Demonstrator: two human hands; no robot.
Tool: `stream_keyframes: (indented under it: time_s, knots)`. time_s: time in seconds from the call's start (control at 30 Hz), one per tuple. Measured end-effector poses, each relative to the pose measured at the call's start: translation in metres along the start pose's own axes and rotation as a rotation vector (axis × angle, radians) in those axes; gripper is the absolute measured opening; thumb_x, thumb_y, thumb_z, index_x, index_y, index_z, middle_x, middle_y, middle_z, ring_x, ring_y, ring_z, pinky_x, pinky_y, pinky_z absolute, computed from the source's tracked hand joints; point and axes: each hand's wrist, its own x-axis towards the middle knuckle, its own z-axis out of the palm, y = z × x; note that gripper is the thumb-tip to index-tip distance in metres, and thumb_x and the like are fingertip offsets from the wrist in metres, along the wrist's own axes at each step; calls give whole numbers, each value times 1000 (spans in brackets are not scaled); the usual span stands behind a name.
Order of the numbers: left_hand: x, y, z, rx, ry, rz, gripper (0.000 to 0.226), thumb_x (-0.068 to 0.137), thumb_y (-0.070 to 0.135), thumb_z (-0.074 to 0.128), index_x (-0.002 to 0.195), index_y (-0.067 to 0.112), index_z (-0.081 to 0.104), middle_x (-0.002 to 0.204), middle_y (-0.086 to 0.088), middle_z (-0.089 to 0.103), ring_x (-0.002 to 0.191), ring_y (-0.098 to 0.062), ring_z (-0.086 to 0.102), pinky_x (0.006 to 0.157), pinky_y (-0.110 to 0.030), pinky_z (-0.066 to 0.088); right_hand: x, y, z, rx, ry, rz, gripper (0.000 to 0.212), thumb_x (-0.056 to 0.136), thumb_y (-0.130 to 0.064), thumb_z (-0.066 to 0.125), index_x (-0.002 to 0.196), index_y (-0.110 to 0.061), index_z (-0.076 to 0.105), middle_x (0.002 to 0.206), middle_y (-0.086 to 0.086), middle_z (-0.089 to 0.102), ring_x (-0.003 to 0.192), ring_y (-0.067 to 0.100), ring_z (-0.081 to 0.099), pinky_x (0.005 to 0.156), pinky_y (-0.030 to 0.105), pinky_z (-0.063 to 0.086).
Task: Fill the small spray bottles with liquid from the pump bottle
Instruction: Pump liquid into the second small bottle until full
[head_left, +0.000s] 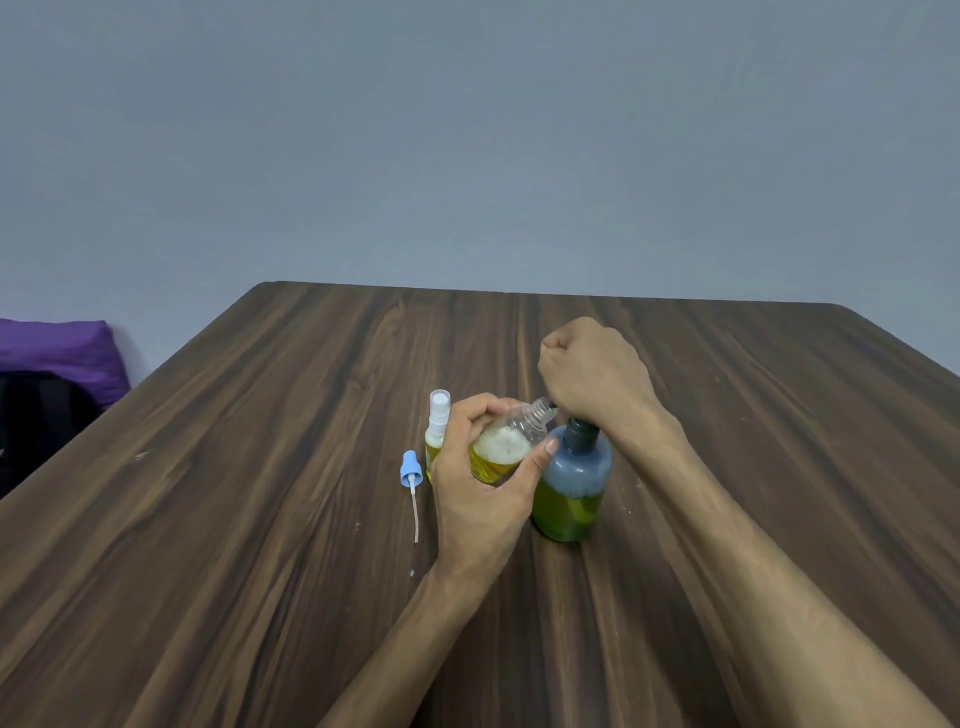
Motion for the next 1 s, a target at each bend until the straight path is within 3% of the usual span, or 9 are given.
stream_keyframes:
  time_s: [0.13, 1.0]
  knots:
    - [1, 0, 2, -14, 0, -14, 48, 78, 12, 91, 112, 27, 61, 111, -3, 74, 106, -27, 74, 93, -32, 59, 2, 2, 0, 18, -1, 5, 34, 83, -8, 44, 50, -15, 39, 52, -3, 45, 55, 23, 41, 55, 33, 36]
    - [0, 1, 1, -21, 5, -13, 47, 78, 12, 90, 111, 25, 60, 109, -1, 75, 105, -27, 74, 93, -35, 60, 1, 0, 2, -10, -37, 24, 34, 84, -11, 43, 50, -17, 40, 57, -3, 46, 62, 26, 43, 62, 34, 36]
